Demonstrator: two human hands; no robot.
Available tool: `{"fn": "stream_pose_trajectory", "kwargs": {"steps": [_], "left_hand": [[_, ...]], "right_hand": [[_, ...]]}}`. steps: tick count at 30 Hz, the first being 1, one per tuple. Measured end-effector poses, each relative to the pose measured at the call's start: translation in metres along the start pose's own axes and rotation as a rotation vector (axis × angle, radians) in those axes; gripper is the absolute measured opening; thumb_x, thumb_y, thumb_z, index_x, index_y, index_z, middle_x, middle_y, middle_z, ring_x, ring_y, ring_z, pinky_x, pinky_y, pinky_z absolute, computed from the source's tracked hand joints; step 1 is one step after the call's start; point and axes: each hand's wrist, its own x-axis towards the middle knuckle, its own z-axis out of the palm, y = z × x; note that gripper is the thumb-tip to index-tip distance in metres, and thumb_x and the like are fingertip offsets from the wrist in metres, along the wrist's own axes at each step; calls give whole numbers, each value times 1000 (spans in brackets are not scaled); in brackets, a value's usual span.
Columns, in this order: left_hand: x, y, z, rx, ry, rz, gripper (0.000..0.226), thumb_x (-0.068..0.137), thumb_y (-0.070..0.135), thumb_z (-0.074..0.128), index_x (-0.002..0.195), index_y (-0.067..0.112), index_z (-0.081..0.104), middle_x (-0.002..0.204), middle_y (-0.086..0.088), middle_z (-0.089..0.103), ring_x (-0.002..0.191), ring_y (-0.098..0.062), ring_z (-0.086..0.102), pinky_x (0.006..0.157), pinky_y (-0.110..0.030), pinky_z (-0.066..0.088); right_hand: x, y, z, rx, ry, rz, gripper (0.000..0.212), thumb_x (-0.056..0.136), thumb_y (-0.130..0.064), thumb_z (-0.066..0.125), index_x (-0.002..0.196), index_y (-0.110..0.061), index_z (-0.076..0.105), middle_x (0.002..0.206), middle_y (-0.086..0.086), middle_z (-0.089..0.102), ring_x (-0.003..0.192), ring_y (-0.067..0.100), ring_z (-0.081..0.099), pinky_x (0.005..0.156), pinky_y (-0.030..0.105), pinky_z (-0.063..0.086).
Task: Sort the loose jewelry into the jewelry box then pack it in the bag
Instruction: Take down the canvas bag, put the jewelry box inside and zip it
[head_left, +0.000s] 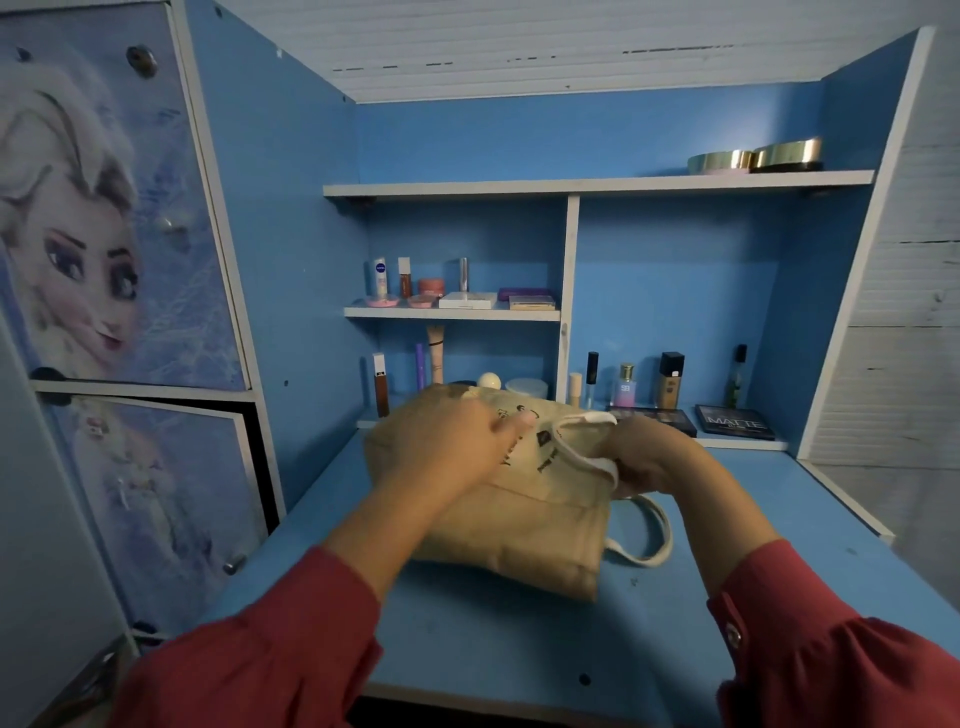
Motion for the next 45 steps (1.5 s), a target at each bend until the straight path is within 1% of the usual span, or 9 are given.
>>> {"fn": "stream_pose_trajectory", "kwargs": {"steps": [6,11,15,19,23,30,37,41,45], "left_hand": [[37,-85,14,-259,-79,-304,44,92,47,56,123,15,57,122,-6,60,111,-27,57,88,-34,46],[23,-84,19,-846,-275,-424,23,80,6,74,66,11,57,68,-4,65,59,-12,62,54,-26,51],[18,-85,17,-788,-471,-479,22,81,14,75,84,-3,61,58,-9,66,53,-18,67,55,-31,59],[21,-89,24,-620,-384,-465,63,90,46,59,133,3,44,114,-16,61,90,-24,65,66,-34,58],[27,-91,36,-655,-285,-405,77,88,54,57,149,20,26,148,-9,39,121,-28,51,91,-41,52],[23,-84,49,-902,-191,-283,86,80,45,69,150,24,22,144,-9,44,121,-21,50,92,-33,44],[29,-79,54,-1260,-21,-334,107,58,63,77,145,26,28,137,3,51,116,-17,54,103,-39,43],[34,-77,57,-1355,75,-336,69,72,25,81,130,20,43,115,0,64,100,-16,64,78,-31,54],[34,-77,63,-1370,137,-321,60,65,29,84,113,25,48,113,0,64,100,-17,65,81,-34,54]], "right_hand": [[7,-4,-22,-289,88,-7,20,98,-15,45,106,1,55,88,14,60,65,20,57,63,28,53],[3,-22,-23,-611,205,-81,42,98,-25,43,133,-2,47,107,11,57,85,19,55,70,26,47],[-14,-40,-32,-685,293,-167,45,93,-15,46,138,-16,49,125,9,56,104,23,56,90,31,48],[-29,-53,-40,-427,316,-264,55,82,4,49,128,-23,59,99,8,62,80,23,57,74,34,53],[-40,-72,-34,-483,399,-423,57,79,4,49,119,-33,64,81,-4,55,68,16,50,55,26,42],[-48,-94,-12,-589,524,-666,63,80,9,45,118,-38,62,104,-4,62,85,21,61,70,37,58],[-29,-80,-2,-536,666,-946,50,88,0,46,119,-34,65,122,-8,65,109,20,59,90,39,47],[-23,-77,1,-513,664,-1045,38,93,-6,47,116,-29,67,112,-11,68,97,14,57,106,42,32],[-13,-59,-9,-224,812,-998,29,92,-27,55,120,-27,64,122,-5,63,118,13,51,113,46,22]]}}
